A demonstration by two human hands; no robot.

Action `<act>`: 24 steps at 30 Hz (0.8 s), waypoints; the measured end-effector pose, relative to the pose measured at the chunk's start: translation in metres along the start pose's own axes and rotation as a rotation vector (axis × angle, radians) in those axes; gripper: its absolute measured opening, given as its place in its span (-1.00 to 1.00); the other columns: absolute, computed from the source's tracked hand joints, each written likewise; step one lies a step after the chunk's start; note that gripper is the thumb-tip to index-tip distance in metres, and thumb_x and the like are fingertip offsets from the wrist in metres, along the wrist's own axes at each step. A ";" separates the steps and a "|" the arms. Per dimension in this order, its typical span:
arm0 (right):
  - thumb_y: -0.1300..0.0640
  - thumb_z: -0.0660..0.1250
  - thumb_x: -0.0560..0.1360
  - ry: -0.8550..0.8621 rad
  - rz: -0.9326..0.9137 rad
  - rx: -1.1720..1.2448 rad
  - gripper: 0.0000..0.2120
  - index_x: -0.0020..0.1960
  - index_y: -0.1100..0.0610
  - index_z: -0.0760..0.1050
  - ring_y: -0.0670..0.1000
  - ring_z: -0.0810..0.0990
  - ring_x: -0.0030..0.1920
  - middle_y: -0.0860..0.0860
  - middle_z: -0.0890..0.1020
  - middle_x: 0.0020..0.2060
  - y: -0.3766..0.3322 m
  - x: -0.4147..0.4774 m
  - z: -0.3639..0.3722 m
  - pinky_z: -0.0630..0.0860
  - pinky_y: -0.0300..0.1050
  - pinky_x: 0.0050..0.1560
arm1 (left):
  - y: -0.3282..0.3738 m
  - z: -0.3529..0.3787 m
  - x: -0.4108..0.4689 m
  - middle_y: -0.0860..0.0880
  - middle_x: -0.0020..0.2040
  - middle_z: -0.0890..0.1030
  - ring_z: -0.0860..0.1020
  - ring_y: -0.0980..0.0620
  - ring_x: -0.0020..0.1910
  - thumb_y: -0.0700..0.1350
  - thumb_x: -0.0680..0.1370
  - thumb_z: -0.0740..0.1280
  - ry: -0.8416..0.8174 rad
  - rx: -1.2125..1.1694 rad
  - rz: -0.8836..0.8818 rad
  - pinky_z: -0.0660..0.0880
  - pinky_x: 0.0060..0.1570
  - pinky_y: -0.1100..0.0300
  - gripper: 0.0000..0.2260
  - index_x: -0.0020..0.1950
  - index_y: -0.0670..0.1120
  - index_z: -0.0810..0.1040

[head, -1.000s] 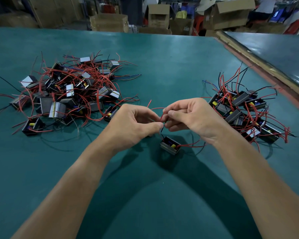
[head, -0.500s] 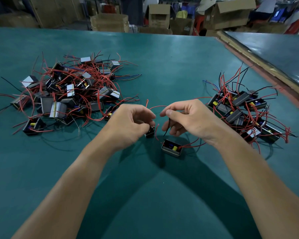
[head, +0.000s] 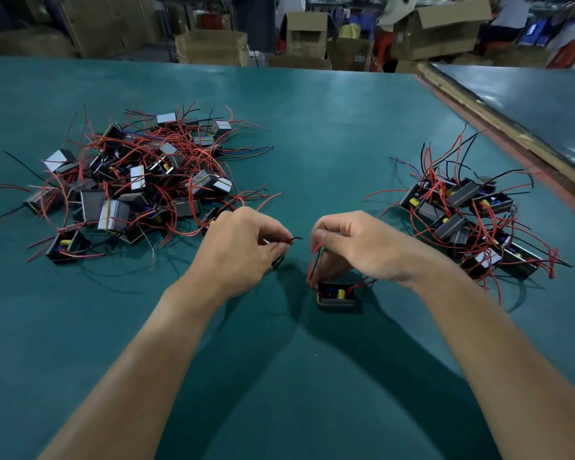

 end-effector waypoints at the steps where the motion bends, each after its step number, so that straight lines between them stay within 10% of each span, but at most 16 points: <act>1: 0.16 0.12 0.69 0.004 0.000 -0.057 -0.72 -0.14 0.12 0.50 0.04 0.72 -0.29 0.10 0.72 -0.34 0.000 -0.001 0.000 0.58 -0.22 -0.24 | -0.002 0.000 0.001 0.14 -0.29 0.69 0.65 0.16 -0.23 -0.13 0.48 0.47 -0.004 -0.021 -0.013 0.55 -0.10 0.25 -0.92 -0.13 0.05 0.72; 14: 0.29 0.37 0.56 0.128 -0.186 -0.062 -0.78 -0.15 0.02 0.67 -0.03 0.65 -0.32 0.09 0.72 -0.30 -0.016 -0.005 -0.010 0.63 -0.24 -0.21 | -0.002 -0.003 -0.003 0.04 -0.35 0.67 0.61 0.04 -0.49 -0.21 0.48 0.46 0.067 -0.168 -0.082 0.52 -0.47 0.23 -0.76 -0.17 -0.04 0.39; 24: 0.30 0.47 0.48 0.309 -0.273 -0.055 -0.79 -0.15 -0.01 0.70 -0.16 0.60 -0.38 0.02 0.71 -0.32 -0.025 -0.011 -0.023 0.57 -0.33 -0.27 | 0.003 0.004 -0.003 -0.06 -0.40 0.63 0.41 0.13 -0.55 -0.14 0.37 0.49 -0.098 -0.087 -0.037 0.30 -0.52 0.39 -0.88 -0.17 0.08 0.68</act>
Point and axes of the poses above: each hand's wrist, its own x-axis towards the middle knuckle, its own z-axis out of the palm, y = z × x, the point moved 6 cm from there along x, towards the middle knuckle
